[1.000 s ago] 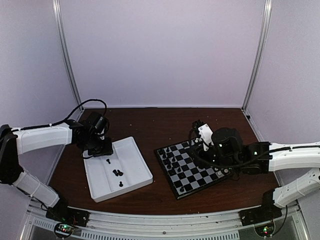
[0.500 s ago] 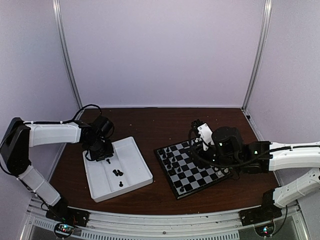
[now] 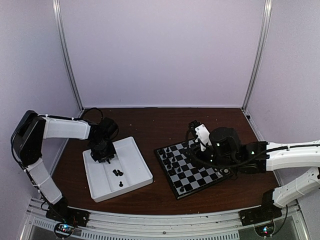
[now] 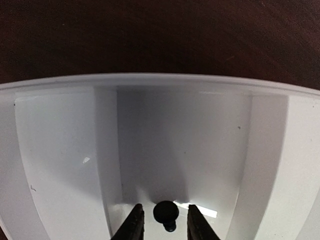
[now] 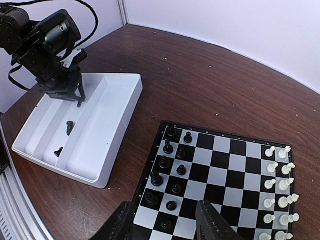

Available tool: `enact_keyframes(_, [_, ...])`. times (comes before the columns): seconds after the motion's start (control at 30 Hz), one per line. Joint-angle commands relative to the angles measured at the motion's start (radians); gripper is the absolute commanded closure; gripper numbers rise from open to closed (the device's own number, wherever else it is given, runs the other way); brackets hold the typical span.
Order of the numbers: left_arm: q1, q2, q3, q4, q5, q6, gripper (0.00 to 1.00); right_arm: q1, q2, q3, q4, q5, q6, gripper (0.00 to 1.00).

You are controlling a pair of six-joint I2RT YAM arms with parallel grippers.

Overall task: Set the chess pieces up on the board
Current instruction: Pick up the chess piece from the storage box.

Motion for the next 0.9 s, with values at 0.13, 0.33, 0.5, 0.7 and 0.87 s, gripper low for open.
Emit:
enact_keyframes(0.13, [0.019,0.067,0.040,-0.034,0.004,-0.055,0.72,-0.016,-0.001,-0.002,0.023,-0.010,0.001,0.55])
enact_keyframes(0.33, [0.019,0.110,0.058,-0.039,0.034,-0.066,0.79,-0.027,0.001,-0.007,0.030,-0.019,0.003,0.55])
enact_keyframes(0.5, [0.019,0.097,0.059,-0.051,0.043,-0.094,0.82,-0.034,0.014,0.000,0.035,-0.039,0.008,0.55])
enact_keyframes(0.7, [0.019,0.081,0.057,-0.034,0.061,-0.107,0.84,-0.041,0.038,0.014,0.045,-0.063,0.013,0.55])
enact_keyframes(0.87, [0.020,0.069,0.055,0.004,0.078,-0.113,0.88,-0.042,0.055,0.017,0.056,-0.079,0.020,0.55])
